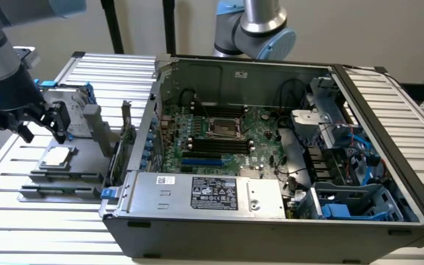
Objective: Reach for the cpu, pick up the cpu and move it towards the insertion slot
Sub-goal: 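Pick up the cpu and move it towards the insertion slot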
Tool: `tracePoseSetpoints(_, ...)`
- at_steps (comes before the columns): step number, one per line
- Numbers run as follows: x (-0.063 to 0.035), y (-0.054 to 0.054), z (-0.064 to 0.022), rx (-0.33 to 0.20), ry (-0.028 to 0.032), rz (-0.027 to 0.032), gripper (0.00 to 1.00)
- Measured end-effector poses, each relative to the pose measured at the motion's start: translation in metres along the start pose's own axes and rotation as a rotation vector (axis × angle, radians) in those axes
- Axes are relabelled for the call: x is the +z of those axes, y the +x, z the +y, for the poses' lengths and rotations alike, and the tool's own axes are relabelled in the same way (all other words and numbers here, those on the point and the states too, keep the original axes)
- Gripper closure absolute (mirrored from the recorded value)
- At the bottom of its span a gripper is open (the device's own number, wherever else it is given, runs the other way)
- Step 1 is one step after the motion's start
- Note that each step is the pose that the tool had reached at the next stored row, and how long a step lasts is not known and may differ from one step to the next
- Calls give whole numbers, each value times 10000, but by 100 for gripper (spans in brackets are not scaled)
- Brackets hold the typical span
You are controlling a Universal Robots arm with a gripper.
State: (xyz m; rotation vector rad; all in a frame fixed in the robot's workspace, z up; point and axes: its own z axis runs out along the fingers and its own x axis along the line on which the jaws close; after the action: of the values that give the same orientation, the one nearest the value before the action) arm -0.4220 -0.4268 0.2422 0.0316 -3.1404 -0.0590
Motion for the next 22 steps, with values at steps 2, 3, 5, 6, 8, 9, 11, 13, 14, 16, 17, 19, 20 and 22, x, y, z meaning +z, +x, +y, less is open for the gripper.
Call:
tracePoseSetpoints(2,36,-9,-2,1,1,1,29)
tracePoseSetpoints(3,54,-12,-3,1,1,1,29)
tracePoseSetpoints(5,91,-16,-5,0,0,0,29)
tracePoseSetpoints(6,108,-16,-6,2,0,0,29)
tracePoseSetpoints(8,145,-16,-8,6,0,0,29)
tracePoseSetpoints(9,163,-16,-9,7,0,0,29)
tracePoseSetpoints(11,199,-16,-11,11,1,0,29)
tracePoseSetpoints(13,237,-16,-13,14,0,-1,29)
tracePoseSetpoints(14,254,-16,-14,15,0,-1,29)
tracePoseSetpoints(16,290,-16,-15,24,1,0,29)
tracePoseSetpoints(17,308,-16,-16,32,0,-1,29)
tracePoseSetpoints(19,345,-16,-17,72,0,-2,29)
tracePoseSetpoints(20,364,-14,-18,111,0,-4,29)
tracePoseSetpoints(22,399,-5,-19,198,1,-6,29)
